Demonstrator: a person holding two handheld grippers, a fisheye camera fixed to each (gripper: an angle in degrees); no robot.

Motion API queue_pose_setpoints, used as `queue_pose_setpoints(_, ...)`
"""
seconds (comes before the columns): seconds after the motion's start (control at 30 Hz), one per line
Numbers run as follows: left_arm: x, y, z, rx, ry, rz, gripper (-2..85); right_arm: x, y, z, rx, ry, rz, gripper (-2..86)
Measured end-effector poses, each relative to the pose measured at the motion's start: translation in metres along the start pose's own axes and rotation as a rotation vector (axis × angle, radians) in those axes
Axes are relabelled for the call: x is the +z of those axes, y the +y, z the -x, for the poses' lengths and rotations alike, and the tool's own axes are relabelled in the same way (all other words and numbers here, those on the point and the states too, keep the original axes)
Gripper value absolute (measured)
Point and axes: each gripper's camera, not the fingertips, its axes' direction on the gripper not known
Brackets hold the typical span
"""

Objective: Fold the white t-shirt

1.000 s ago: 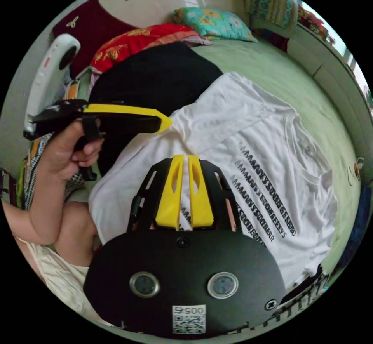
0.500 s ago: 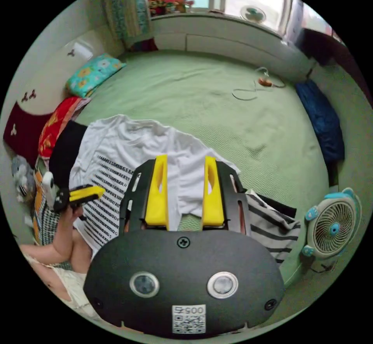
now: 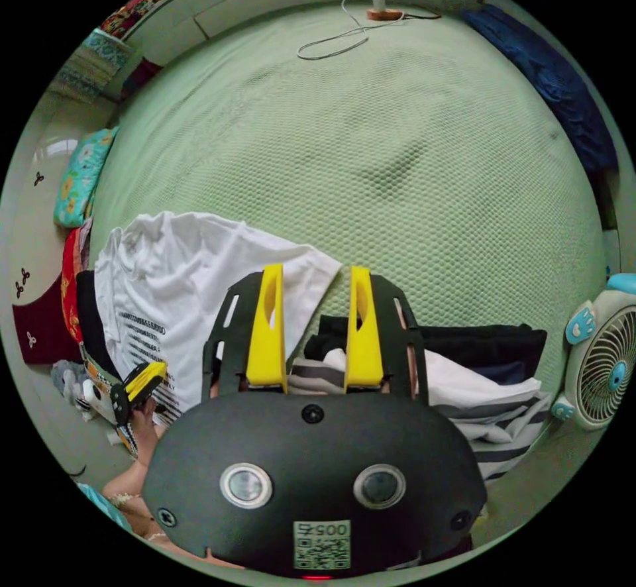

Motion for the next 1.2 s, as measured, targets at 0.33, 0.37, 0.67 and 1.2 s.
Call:
queue_pose_setpoints(0.33, 0.033, -0.015, 0.004, -0.022, 0.036, 0.005, -0.7, -0.019, -0.009, 0.009, -0.038, 0.151, -0.011, -0.4)
queue_pose_setpoints(0.37, 0.036, -0.017, 0.004, -0.021, 0.031, 0.007, -0.7, -0.023, -0.008, 0.012, -0.053, 0.163, -0.022, -0.6)
queue_pose_setpoints(0.67, 0.038, -0.025, 0.022, -0.071, 0.071, -0.041, -0.7, -0.105, 0.029, 0.090, -0.243, 0.131, -0.188, -1.1)
queue_pose_setpoints(1.2, 0.024, -0.031, 0.066, -0.164, 0.141, -0.145, -0.6, -0.035, 0.030, 0.204, -0.369, 0.036, -0.143, 9.1)
